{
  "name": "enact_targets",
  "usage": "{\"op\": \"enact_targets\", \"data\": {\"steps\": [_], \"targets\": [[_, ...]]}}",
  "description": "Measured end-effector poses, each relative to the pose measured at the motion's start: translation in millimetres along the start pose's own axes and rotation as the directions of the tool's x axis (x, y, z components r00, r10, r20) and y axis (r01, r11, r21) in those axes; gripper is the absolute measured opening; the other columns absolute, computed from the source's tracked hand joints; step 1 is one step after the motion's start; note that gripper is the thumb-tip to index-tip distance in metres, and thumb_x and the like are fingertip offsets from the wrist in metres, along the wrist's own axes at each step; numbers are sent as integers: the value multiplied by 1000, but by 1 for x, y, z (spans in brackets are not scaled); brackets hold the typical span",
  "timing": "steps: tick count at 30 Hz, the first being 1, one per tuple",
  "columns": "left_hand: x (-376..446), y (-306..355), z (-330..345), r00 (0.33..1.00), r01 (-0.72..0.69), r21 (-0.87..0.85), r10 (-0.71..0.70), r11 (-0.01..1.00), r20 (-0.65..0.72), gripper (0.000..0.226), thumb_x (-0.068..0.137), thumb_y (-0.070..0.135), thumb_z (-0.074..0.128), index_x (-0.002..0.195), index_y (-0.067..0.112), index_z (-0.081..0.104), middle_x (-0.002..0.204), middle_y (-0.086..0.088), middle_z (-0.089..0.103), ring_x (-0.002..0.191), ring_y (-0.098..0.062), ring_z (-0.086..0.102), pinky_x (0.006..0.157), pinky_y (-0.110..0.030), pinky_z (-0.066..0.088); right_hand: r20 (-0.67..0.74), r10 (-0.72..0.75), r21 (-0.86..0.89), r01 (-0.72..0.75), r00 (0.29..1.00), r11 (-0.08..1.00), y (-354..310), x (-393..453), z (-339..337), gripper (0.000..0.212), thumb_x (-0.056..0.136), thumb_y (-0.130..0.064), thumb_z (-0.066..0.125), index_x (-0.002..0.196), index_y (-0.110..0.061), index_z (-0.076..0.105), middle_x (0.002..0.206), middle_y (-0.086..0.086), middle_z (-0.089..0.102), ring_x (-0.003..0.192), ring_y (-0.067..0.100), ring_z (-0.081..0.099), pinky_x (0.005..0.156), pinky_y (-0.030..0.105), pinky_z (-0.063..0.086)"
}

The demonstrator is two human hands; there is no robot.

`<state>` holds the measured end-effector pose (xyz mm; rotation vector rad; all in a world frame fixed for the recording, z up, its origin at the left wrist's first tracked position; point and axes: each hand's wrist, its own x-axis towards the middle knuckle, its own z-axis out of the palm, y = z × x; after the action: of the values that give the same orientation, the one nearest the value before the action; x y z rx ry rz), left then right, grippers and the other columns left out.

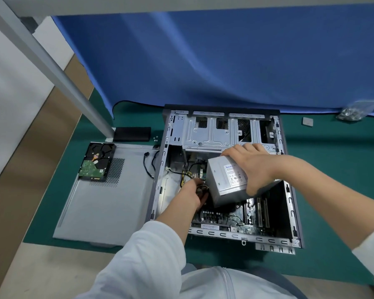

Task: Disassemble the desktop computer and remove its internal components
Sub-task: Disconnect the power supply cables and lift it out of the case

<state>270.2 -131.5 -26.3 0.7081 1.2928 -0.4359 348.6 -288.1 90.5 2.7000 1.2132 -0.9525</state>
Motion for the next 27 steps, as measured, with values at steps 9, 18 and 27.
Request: {"op": "enact_targets", "data": {"steps": [9, 18, 27], "targets": [[1, -4, -23, 1000, -21, -103, 20, 994, -7, 14, 90, 7, 57, 79, -1, 54, 83, -11, 57, 80, -22, 59, 68, -36, 54, -91, -54, -38, 50, 994, 998, -5, -3, 13, 101, 50, -34, 73, 132, -34, 13, 116, -9, 30, 107, 14, 27, 102, 37, 21], [6, 1, -36, 1000, -5, 26, 5, 1000, 27, 9, 91, 11, 59, 88, 4, 63, 81, -10, 66, 69, -22, 59, 63, -32, 53, -122, -33, -44, 27, 992, 999, -8, -4, 16, 101, 53, -37, 75, 134, -33, 14, 115, -9, 31, 107, 14, 28, 103, 36, 21], [4, 3, -43, 993, -67, -314, 94, 947, 72, 7, 82, 12, 49, 82, 5, 49, 71, -11, 59, 67, -24, 59, 60, -36, 52, -124, -10, -22, 7, 992, 1000, -10, -5, 17, 101, 52, -36, 74, 133, -33, 13, 113, -9, 29, 104, 13, 26, 99, 35, 22]]}}
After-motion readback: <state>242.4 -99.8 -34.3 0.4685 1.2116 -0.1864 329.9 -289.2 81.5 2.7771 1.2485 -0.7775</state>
